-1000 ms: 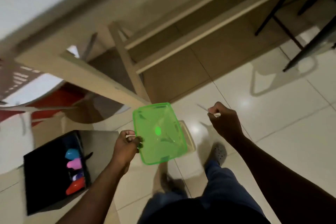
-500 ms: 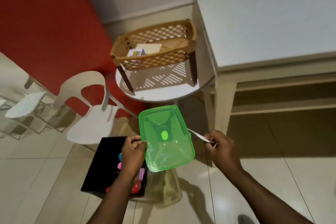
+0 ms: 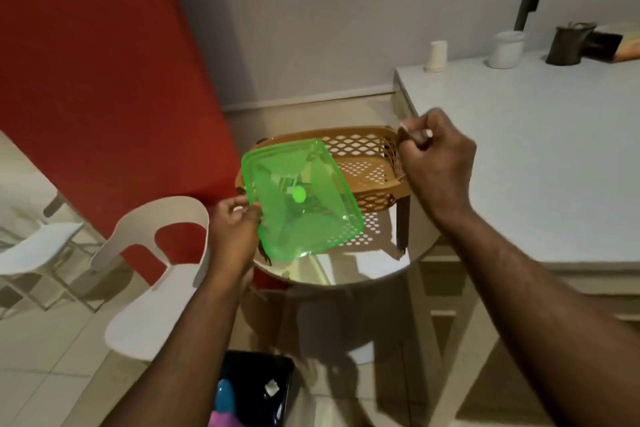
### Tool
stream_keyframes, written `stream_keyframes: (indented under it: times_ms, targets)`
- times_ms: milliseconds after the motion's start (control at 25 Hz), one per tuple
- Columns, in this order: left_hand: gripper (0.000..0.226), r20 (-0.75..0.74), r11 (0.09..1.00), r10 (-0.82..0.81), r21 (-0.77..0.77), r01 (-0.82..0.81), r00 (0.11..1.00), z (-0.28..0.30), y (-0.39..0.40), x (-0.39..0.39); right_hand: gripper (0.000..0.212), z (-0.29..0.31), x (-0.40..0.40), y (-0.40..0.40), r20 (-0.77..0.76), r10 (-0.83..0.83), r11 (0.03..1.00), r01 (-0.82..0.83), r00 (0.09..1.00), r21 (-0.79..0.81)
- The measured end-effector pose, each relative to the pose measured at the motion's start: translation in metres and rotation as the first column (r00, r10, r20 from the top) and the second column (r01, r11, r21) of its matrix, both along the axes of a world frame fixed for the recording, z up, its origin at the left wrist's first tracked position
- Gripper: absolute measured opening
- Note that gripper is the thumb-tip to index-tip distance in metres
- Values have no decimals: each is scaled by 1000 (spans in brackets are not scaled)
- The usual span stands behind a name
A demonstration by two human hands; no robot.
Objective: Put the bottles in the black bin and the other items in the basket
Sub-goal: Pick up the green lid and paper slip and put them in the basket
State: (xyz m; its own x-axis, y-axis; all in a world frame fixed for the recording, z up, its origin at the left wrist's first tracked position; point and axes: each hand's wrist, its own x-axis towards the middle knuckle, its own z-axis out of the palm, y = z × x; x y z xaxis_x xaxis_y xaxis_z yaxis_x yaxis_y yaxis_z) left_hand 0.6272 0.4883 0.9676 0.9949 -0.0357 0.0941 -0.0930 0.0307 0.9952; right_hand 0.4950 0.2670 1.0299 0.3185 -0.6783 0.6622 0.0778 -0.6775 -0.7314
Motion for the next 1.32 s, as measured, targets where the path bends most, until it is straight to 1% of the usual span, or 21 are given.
stream_keyframes:
  times_ms: [80, 160, 280, 360, 440, 520, 560, 600, 680, 720, 760, 800, 880, 920, 960, 1000, 1040, 1080, 1160, 1240, 1320]
  targets:
    - [18, 36, 1000, 8, -9, -7, 999, 16, -42, 47, 2, 22, 44, -39, -19, -13, 1000, 13, 1000, -14]
    - [18, 21, 1000, -12, 16, 12, 1000, 24, -82, 88, 6, 35, 81, -73, -83, -37, 999, 35, 996, -29]
    - [19, -39, 983, -89, 160, 94, 995, 16, -141, 141, 11, 36, 133, -115, -144, -31, 999, 24, 989, -49]
    - [19, -133, 944, -158, 270, 190, 978, 2, -172, 158, 11, 24, 162, -133, -223, -14, 997, -3, 975, -76]
    - [13, -234, 881, -202, 381, 280, 951, -19, -195, 166, 13, 8, 185, -147, -317, -2, 996, -26, 948, -83]
    - [12, -304, 790, -215, 505, 348, 928, -39, -207, 170, 18, -9, 204, -157, -408, 36, 995, -71, 912, -70]
    - [10, -337, 735, -224, 558, 385, 915, -45, -209, 173, 22, -16, 213, -159, -459, 66, 992, -106, 886, -63]
    - [11, -368, 657, -237, 621, 427, 899, -51, -210, 176, 25, -23, 222, -160, -517, 103, 988, -149, 850, -49]
    - [30, -433, 439, -276, 738, 513, 858, -56, -209, 183, 31, -36, 240, -158, -645, 197, 966, -257, 739, 1]
    - [33, -437, 349, -295, 778, 522, 850, -54, -206, 185, 33, -42, 247, -154, -704, 238, 948, -318, 669, 18]
    - [30, -408, 285, -312, 821, 495, 858, -50, -201, 187, 34, -48, 254, -149, -758, 272, 924, -381, 592, 34]
    - [24, -343, 260, -313, 866, 427, 886, -45, -193, 189, 36, -54, 259, -143, -800, 300, 898, -437, 519, 53]
    - [20, -147, 236, -276, 948, 216, 950, -36, -173, 199, 41, -68, 269, -128, -860, 337, 842, -531, 383, 93]
    - [24, -86, 175, -273, 975, 138, 958, -33, -163, 205, 44, -75, 272, -119, -884, 344, 810, -576, 318, 108]
    - [36, -103, 57, -274, 991, 123, 956, -32, -153, 212, 46, -82, 276, -111, -905, 348, 773, -621, 244, 130]
    - [54, -184, -70, -267, 983, 171, 946, -31, -145, 217, 49, -87, 278, -103, -926, 346, 734, -658, 149, 168]
    - [69, -285, -145, -239, 956, 256, 928, -32, -140, 222, 50, -93, 280, -96, -939, 340, 694, -688, 50, 214]
    - [82, -362, -168, -214, 928, 331, 907, -35, -138, 225, 51, -97, 281, -91, -945, 326, 659, -708, -34, 253]
    - [95, -405, -143, -202, 913, 382, 892, -42, -138, 232, 51, -103, 282, -85, -942, 306, 606, -735, -140, 306]
    - [95, -358, -117, -199, 933, 340, 912, -43, -137, 237, 50, -107, 281, -82, -930, 307, 567, -745, -203, 350]
    - [95, -308, -101, -159, 950, 295, 938, -42, -136, 243, 49, -111, 280, -77, -920, 318, 540, -754, -229, 374]
